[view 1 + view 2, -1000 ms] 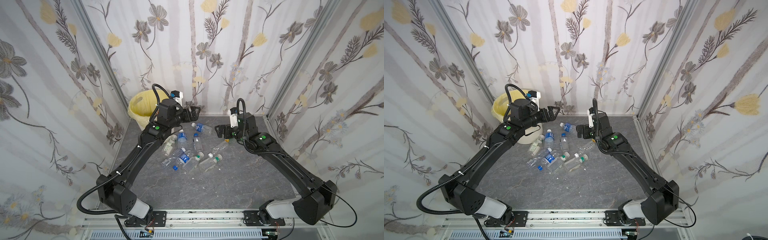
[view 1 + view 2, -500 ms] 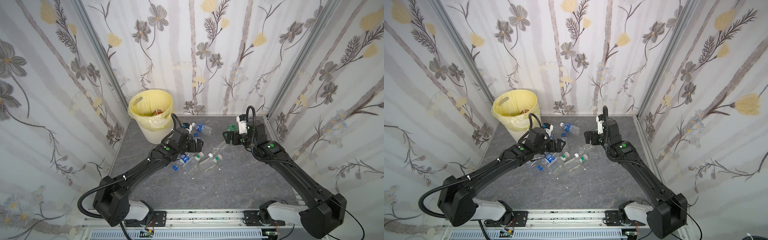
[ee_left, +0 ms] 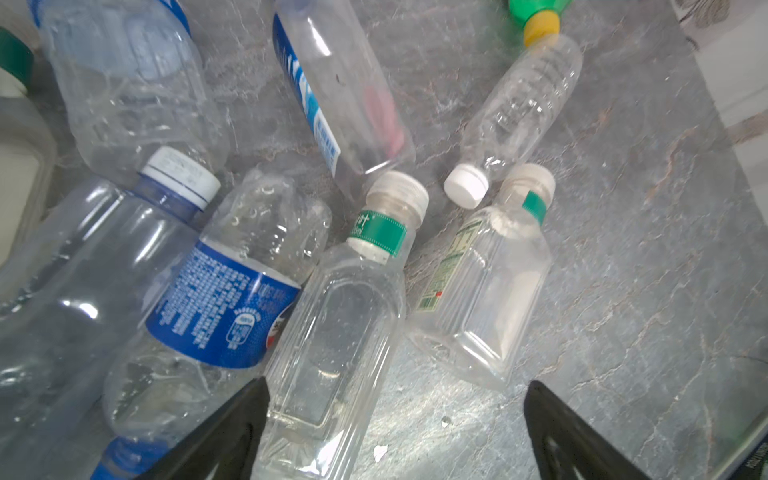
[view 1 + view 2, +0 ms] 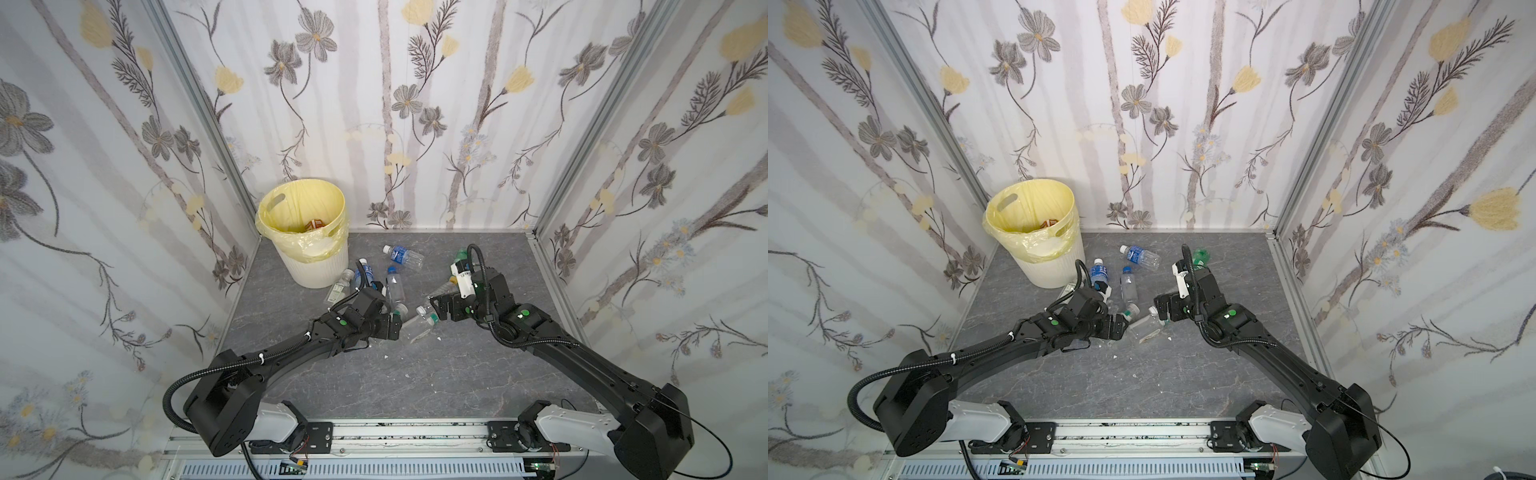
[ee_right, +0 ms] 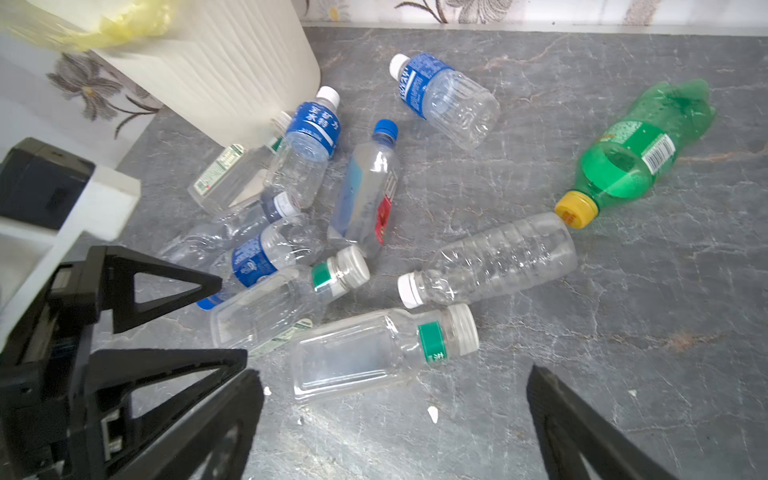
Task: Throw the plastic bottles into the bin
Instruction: 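Lower the left gripper onto the square clear bottle with green cap band and close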
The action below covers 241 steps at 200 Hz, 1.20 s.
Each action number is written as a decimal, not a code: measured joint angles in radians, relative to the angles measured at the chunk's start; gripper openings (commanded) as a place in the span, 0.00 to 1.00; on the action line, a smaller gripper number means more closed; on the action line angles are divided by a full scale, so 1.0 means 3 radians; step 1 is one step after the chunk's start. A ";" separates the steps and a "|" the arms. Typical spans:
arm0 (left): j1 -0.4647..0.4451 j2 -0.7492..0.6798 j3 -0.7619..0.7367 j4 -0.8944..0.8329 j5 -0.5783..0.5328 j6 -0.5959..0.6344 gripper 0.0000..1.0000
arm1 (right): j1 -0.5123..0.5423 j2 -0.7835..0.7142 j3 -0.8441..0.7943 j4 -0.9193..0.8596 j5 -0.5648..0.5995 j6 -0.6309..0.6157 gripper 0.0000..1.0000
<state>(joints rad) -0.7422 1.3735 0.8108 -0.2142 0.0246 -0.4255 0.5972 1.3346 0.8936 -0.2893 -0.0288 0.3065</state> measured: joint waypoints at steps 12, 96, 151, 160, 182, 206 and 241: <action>-0.0036 0.0017 -0.0045 0.0001 -0.0047 -0.0004 0.97 | 0.0009 -0.0018 -0.0067 0.0034 -0.0001 0.0014 1.00; -0.0097 0.0322 -0.0092 0.0041 -0.0217 -0.0128 0.91 | 0.0019 0.0010 -0.0242 0.0290 -0.0093 0.0081 1.00; -0.0108 0.0439 -0.0047 0.0042 -0.0233 -0.0150 0.84 | 0.0018 -0.0057 -0.0375 0.0369 -0.0144 0.0080 1.00; -0.0120 0.0456 -0.0047 0.0041 -0.0233 -0.0154 0.83 | 0.0018 -0.0065 -0.0390 0.0378 -0.0142 0.0080 1.00; -0.0155 0.0487 -0.0048 0.0041 -0.0233 -0.0167 0.81 | 0.0014 -0.0080 -0.0416 0.0381 -0.0144 0.0079 1.00; -0.0182 0.0525 -0.0058 0.0041 -0.0247 -0.0191 0.80 | 0.0000 -0.0085 -0.0431 0.0403 -0.0144 0.0078 1.00; -0.0258 0.0624 -0.0060 0.0041 -0.0278 -0.0240 0.76 | -0.0006 -0.0085 -0.0432 0.0409 -0.0146 0.0076 1.00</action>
<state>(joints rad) -0.8196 1.5608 0.7929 -0.2020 -0.0589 -0.4976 0.5953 1.3090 0.7639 -0.1665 -0.0727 0.3294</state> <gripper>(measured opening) 0.782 0.996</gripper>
